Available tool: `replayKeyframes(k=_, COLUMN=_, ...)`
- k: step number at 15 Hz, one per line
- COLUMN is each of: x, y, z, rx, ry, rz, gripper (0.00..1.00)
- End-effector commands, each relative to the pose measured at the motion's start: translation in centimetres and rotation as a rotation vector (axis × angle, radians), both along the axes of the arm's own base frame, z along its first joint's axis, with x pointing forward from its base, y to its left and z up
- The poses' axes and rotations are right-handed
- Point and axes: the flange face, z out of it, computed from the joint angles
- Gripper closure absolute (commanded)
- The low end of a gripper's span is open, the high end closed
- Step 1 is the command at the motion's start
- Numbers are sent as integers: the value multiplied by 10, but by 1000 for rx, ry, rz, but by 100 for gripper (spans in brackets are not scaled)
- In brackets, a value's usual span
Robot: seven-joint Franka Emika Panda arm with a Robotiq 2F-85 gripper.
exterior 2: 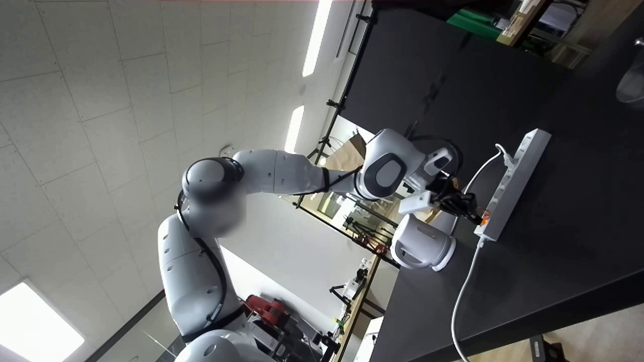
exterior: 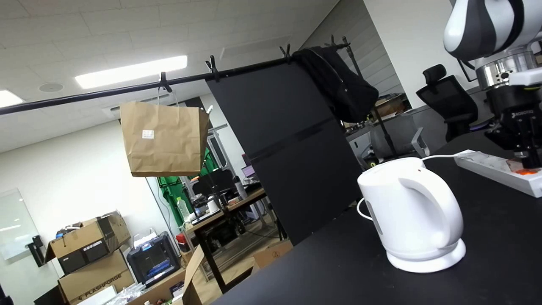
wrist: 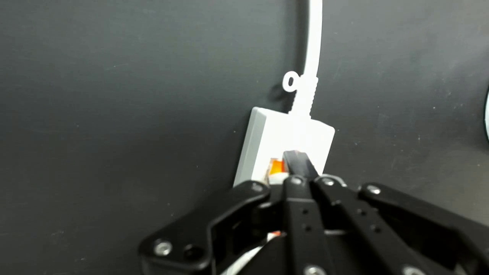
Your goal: Turn on the electric kettle, turn off the extension cable then turn it back on
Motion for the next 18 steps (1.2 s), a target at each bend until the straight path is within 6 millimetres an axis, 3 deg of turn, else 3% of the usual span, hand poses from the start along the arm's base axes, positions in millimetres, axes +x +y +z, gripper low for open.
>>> replayKeyframes(k=1, x=-2, y=-2, z=-2, rx=13, ry=-27, rz=-18, gripper=100)
replayKeyframes(k=18, x=-1, y=3, z=-16, rx=-17, ry=-77, rz=-29, gripper=100)
